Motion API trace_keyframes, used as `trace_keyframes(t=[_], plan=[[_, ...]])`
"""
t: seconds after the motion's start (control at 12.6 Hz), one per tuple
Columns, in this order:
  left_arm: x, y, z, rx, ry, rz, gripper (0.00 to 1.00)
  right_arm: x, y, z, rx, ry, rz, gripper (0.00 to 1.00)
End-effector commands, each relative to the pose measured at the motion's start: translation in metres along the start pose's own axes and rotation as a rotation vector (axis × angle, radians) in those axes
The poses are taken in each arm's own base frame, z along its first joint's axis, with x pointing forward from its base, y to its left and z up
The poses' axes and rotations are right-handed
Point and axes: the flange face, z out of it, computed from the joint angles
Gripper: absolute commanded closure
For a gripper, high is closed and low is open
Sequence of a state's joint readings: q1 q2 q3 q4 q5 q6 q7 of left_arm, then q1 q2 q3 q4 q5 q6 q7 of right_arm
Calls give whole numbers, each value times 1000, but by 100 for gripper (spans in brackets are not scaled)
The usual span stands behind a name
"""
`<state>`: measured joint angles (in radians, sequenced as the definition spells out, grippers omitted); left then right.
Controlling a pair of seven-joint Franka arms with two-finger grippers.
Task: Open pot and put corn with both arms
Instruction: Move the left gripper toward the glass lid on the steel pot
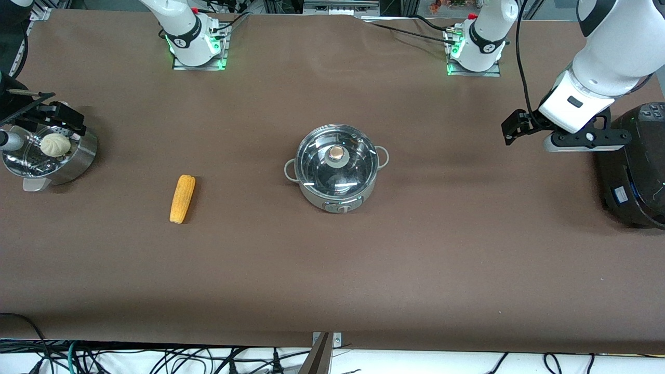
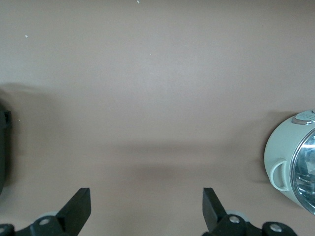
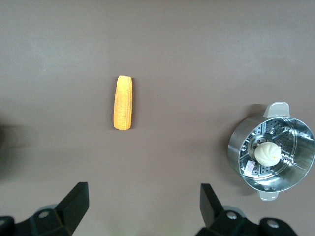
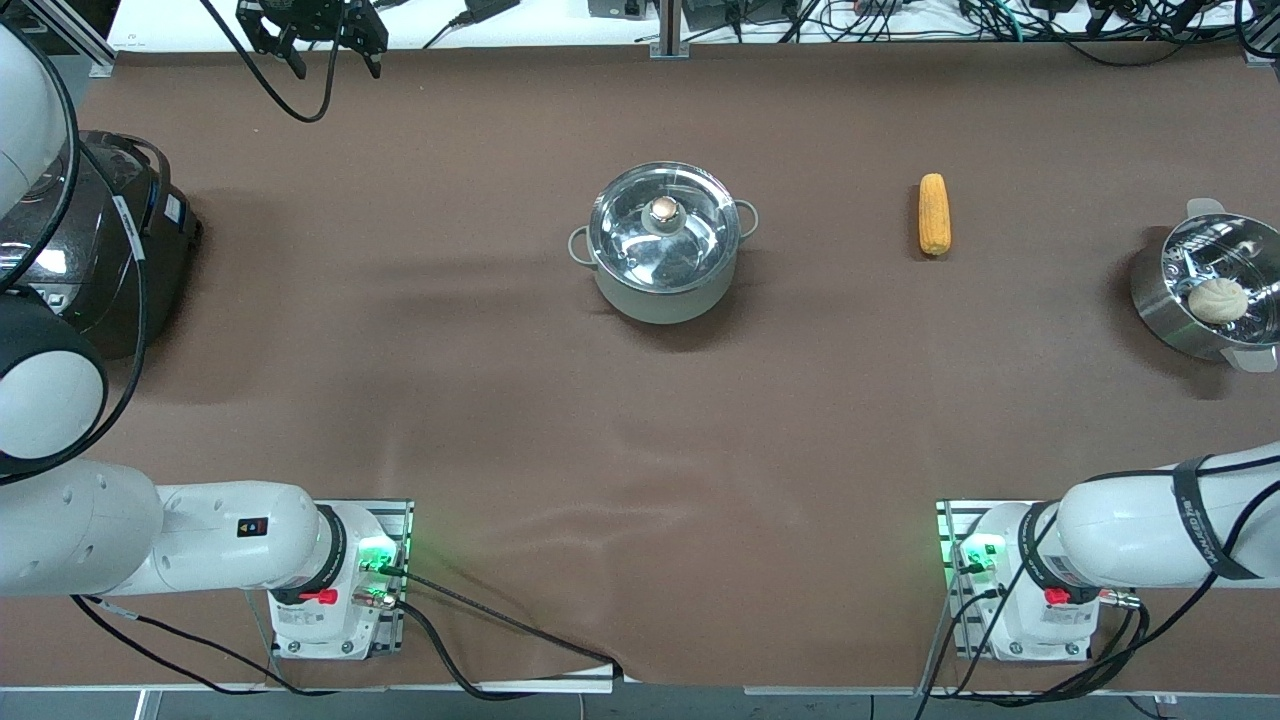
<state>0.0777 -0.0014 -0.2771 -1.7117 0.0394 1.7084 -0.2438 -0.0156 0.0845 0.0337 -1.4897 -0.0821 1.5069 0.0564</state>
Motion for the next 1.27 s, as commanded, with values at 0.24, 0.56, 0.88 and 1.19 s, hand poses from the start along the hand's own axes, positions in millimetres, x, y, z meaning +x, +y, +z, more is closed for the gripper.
trace_keyframes(t=[0.24,0.56,0.88,1.19], plan=[[1,-3,-6,6,16,5,0,2,2,-6,-11,2,-4,0],[5,-4,-6,3,14,6,0,2,2,-6,-11,2,-4,0],[5,-2,-7,7,17,9,0,2,3,-5,-11,0,-2,0],[5,-2,-7,6,16,10,0,1,3,-6,-11,2,-2,0]])
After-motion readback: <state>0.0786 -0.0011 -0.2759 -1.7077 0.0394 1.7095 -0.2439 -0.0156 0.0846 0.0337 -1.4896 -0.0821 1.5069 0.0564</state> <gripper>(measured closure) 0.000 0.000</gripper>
